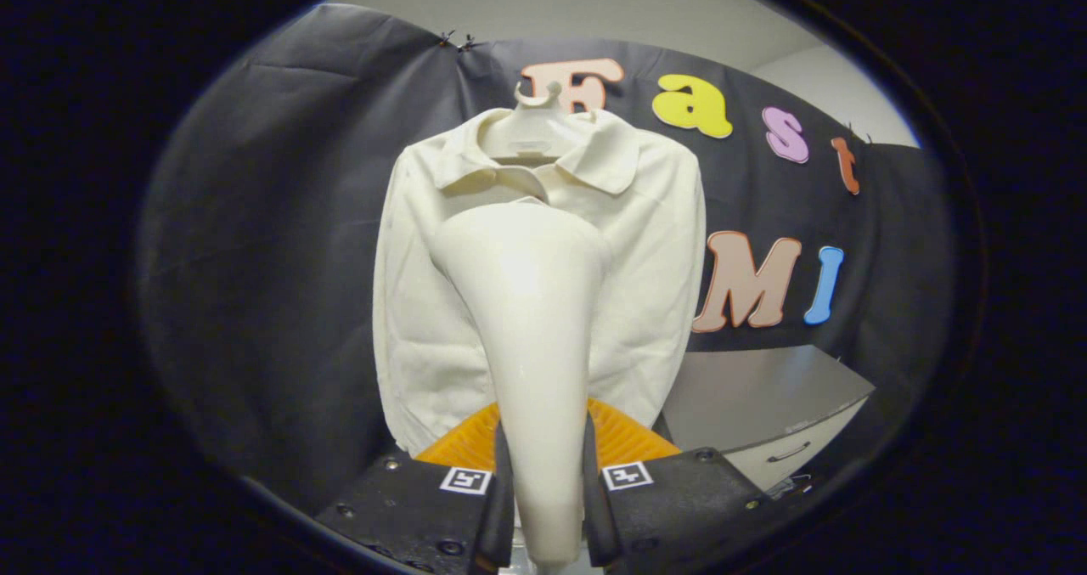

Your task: Iron the clothes twice with a garment steamer, once on the left side and once on the right side.

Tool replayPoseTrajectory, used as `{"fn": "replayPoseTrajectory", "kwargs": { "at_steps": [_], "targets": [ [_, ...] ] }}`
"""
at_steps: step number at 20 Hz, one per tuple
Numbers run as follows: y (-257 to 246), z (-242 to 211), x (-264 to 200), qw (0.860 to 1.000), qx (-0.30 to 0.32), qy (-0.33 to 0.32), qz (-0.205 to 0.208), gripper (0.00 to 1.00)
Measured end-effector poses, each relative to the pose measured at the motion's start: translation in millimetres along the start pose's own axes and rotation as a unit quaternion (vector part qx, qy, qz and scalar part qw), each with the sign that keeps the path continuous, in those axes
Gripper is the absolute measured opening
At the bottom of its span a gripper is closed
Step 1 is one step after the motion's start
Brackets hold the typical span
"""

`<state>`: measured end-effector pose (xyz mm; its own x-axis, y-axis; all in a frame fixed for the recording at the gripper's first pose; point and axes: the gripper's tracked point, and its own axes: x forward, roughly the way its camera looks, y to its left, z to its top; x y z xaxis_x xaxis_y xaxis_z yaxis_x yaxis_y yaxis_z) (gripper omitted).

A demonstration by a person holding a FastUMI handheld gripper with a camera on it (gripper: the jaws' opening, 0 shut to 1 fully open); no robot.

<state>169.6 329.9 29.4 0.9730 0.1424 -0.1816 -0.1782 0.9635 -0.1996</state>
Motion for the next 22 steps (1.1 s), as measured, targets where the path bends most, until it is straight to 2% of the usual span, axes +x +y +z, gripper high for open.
{"fn": "replayPoseTrajectory", "kwargs": {
  "at_steps": [6, 11, 17, 22],
  "targets": [
    [-40.2, 41.9, 32.9, 0.999, 0.022, -0.015, -0.041, 0.33],
    [-67.2, 53.1, 63.0, 0.997, 0.026, -0.012, -0.07, 0.33],
    [-74.1, 48.8, 79.9, 0.996, 0.007, -0.016, -0.089, 0.33],
    [-80.1, 20.7, 90.5, 0.995, -0.001, 0.015, -0.101, 0.33]
  ]
}}
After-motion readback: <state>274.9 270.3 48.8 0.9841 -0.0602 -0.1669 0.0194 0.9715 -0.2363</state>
